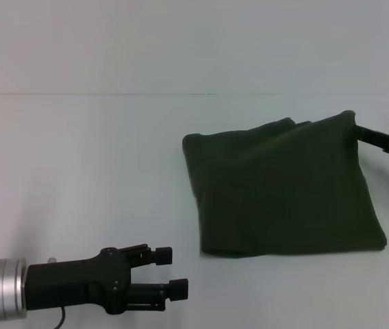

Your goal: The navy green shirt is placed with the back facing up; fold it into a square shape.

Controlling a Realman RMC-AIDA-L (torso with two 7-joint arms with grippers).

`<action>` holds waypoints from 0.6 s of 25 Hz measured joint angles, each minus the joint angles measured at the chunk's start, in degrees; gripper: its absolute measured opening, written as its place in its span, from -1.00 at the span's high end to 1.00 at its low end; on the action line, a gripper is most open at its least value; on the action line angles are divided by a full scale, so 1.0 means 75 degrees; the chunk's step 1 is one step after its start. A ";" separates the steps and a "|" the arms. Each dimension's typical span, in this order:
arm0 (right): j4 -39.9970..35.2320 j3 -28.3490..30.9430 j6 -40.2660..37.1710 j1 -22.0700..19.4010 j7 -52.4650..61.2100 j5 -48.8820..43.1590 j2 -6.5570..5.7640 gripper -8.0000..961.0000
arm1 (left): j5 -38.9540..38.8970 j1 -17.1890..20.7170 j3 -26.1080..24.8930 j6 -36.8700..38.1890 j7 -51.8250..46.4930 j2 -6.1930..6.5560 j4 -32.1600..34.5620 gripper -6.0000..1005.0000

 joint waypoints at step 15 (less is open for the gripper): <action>0.0096 0.0163 -0.2617 -0.0934 0.1248 -0.1227 -0.0700 -0.91 | -0.0058 -0.0033 -0.0022 0.0046 -0.0012 -0.0018 -0.0068 -0.83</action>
